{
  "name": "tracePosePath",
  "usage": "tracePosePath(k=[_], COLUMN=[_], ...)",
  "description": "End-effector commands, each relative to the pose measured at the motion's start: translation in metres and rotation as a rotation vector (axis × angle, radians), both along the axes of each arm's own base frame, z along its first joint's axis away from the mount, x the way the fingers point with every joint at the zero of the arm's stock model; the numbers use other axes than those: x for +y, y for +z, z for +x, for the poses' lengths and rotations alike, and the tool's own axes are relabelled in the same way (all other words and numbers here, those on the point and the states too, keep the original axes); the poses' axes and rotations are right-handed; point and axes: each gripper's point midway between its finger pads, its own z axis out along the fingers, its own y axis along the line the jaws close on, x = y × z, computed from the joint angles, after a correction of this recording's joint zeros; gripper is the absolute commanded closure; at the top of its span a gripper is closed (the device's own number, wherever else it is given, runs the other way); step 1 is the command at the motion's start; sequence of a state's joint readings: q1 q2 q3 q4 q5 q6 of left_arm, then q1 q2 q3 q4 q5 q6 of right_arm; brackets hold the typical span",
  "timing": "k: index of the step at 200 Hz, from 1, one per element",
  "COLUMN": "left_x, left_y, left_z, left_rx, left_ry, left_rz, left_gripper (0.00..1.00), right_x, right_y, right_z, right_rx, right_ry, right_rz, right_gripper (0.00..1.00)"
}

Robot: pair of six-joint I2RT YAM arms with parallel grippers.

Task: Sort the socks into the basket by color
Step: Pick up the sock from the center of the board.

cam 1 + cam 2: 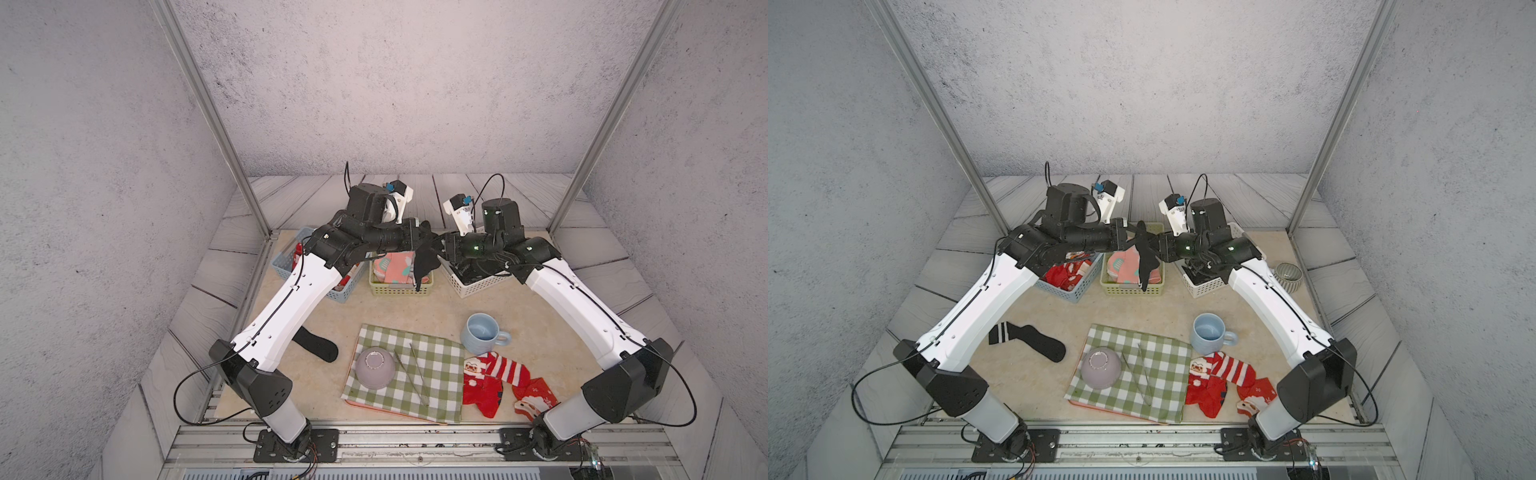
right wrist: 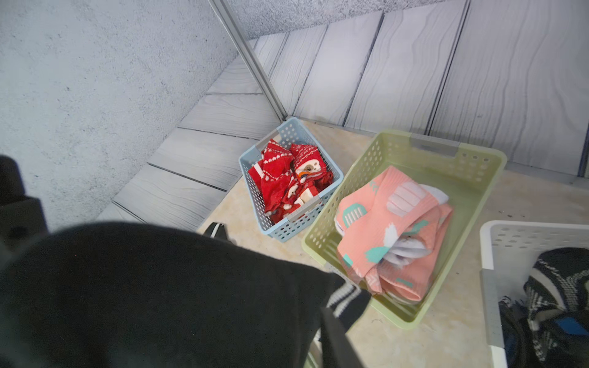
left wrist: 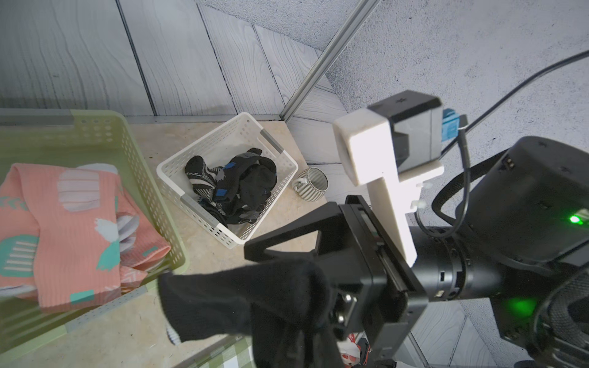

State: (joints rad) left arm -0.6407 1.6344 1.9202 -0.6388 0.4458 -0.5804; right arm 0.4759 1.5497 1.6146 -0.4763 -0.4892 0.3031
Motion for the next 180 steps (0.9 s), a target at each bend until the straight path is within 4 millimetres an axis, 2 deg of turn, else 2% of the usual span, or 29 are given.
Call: tracePosePath(k=[1,9,23,28,34,47,58,68,72,74,108,131,180], left_x=[-0.008,-0.008,-0.007,-0.006,-0.004,0.002,0.007,0.013,0.016,0.018,0.052,0.077,0.125], left_y=[0.012,0.011,0.008,0.008,0.007,0.005,0.003,0.002,0.001,0.0,-0.014,-0.024,-0.042], left_z=[-0.003,-0.003,-0.002,-0.001,0.0,0.003,0.006,0.009,0.012,0.012,0.026,0.028,0.022], left_rx=[-0.024,-0.021,-0.021,-0.026,-0.031,-0.045,-0.052,-0.053,-0.051,-0.05,-0.026,-0.024,-0.009], left_ry=[-0.035,-0.035,-0.027,-0.022,-0.01,0.013,0.039,0.058,0.065,0.07,0.167,0.222,0.323], left_rz=[-0.038,-0.037,-0.025,-0.022,-0.012,0.011,0.027,0.034,0.036,0.037,0.075,0.102,0.185], left_gripper=[1.0,1.0,1.0,0.95,0.84,0.51,0.33,0.13,0.02,0.0,0.0,0.0,0.0], right_x=[-0.003,-0.002,-0.003,-0.004,-0.006,-0.011,-0.016,-0.021,-0.023,-0.024,-0.048,-0.068,-0.113], right_y=[0.021,0.022,0.024,0.025,0.025,0.026,0.027,0.026,0.026,0.026,0.027,0.019,-0.031], right_z=[-0.001,-0.001,-0.001,0.0,0.001,0.006,0.011,0.018,0.02,0.021,0.045,0.065,0.108], right_rx=[-0.061,-0.06,-0.064,-0.066,-0.069,-0.081,-0.08,-0.074,-0.073,-0.072,-0.067,-0.044,0.102], right_ry=[-0.012,-0.008,-0.011,-0.017,-0.03,-0.06,-0.083,-0.114,-0.124,-0.128,-0.215,-0.282,-0.393], right_rz=[0.018,0.024,0.023,0.018,0.01,-0.013,-0.028,-0.045,-0.05,-0.052,-0.077,-0.105,-0.117], right_gripper=[0.91,1.0,1.0,1.0,1.0,1.0,1.0,1.0,1.0,1.0,1.0,1.0,1.0])
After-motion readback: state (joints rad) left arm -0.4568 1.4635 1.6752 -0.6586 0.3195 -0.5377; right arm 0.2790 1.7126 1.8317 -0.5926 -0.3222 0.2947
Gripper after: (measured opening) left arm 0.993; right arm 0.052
